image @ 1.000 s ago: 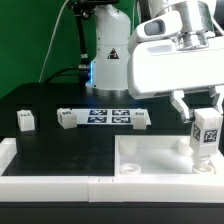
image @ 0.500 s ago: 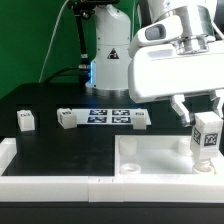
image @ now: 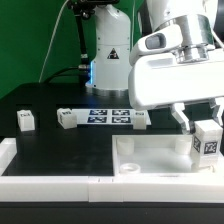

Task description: Assemble one leg

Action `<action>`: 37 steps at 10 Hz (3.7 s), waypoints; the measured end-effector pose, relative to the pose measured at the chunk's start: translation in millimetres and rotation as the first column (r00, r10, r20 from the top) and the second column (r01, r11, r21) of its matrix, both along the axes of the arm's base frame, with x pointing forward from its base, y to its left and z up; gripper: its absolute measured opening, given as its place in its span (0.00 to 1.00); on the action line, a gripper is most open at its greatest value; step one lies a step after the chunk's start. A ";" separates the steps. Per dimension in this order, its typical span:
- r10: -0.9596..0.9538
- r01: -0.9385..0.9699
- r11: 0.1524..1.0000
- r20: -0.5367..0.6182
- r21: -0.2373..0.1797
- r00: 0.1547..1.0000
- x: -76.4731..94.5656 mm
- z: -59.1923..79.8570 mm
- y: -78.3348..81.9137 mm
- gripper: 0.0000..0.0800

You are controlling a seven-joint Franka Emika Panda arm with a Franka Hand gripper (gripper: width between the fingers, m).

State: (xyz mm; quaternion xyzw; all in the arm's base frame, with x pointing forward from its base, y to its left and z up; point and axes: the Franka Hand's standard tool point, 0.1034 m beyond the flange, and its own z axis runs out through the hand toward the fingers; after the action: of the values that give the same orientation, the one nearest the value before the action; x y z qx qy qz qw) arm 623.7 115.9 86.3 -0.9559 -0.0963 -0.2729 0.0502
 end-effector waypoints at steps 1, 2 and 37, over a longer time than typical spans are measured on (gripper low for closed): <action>-0.001 0.001 1.000 0.000 0.000 1.000 -0.7 -2.4 -0.1 0.36; -0.003 0.003 1.000 0.008 0.000 1.000 -0.2 -2.5 -0.4 0.36; 0.029 -0.048 0.999 -0.571 -0.018 0.821 -4.7 2.7 -8.6 0.81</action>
Offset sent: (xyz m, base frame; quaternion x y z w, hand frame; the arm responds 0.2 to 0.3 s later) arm 0.0000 0.0000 0.0000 0.0000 0.0000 0.0000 1.0000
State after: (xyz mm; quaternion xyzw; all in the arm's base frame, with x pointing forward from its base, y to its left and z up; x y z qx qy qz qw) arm 619.0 107.2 88.9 -0.9923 -0.1003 0.0276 0.0673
